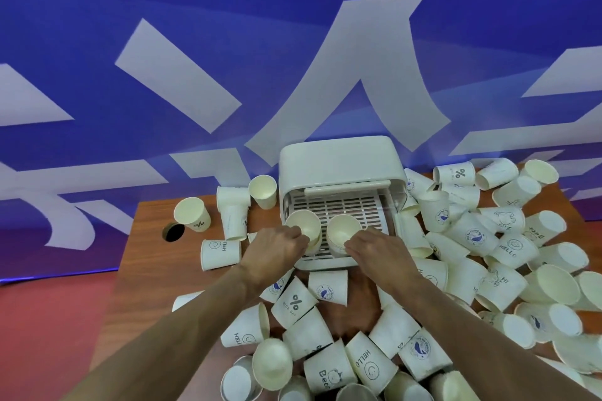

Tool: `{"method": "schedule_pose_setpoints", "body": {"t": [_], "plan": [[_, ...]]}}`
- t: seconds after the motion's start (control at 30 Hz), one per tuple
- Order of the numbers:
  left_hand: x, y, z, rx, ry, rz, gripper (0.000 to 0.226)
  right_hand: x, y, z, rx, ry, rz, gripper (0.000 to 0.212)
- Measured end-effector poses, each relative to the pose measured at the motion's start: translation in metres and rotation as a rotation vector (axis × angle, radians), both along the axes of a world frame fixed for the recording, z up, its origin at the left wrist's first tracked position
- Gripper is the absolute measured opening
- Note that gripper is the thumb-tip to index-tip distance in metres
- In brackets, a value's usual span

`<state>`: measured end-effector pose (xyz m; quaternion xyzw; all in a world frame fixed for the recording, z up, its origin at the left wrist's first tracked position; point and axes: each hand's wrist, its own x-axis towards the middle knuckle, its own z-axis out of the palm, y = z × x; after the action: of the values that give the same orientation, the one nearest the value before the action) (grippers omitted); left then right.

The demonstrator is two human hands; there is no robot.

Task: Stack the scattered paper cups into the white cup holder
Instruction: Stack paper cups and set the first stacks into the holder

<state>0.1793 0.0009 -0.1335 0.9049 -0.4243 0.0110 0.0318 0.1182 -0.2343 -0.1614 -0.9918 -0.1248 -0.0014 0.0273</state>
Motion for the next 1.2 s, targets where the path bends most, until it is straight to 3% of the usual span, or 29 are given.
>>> {"method": "schedule_pose_setpoints", "body": {"t": [0.13, 0.33, 0.67, 0.77, 0.97, 1.2], "plan": [[0.008, 0.000, -0.017, 0.108, 0.085, 0.000, 0.009, 0.008, 0.000, -0.005, 0.043, -0.018, 0.010, 0.023], [0.014, -0.011, -0.030, 0.051, 0.177, 0.019, 0.022, 0.018, -0.005, -0.012, 0.123, -0.073, -0.015, 0.025], [0.011, -0.011, -0.026, 0.047, 0.192, 0.035, 0.025, 0.007, -0.007, -0.008, 0.071, -0.037, -0.004, 0.025], [0.009, -0.002, -0.013, 0.000, 0.150, -0.004, 0.023, 0.001, -0.005, -0.003, 0.153, -0.108, -0.021, 0.029], [0.001, 0.046, -0.003, 0.019, 0.117, 0.009, 0.015, -0.003, 0.025, 0.001, 0.180, -0.242, 0.286, 0.020], [-0.027, 0.154, 0.007, 0.101, 0.150, 0.297, 0.005, 0.013, 0.121, -0.001, 0.156, -0.040, 0.510, 0.024]]}}
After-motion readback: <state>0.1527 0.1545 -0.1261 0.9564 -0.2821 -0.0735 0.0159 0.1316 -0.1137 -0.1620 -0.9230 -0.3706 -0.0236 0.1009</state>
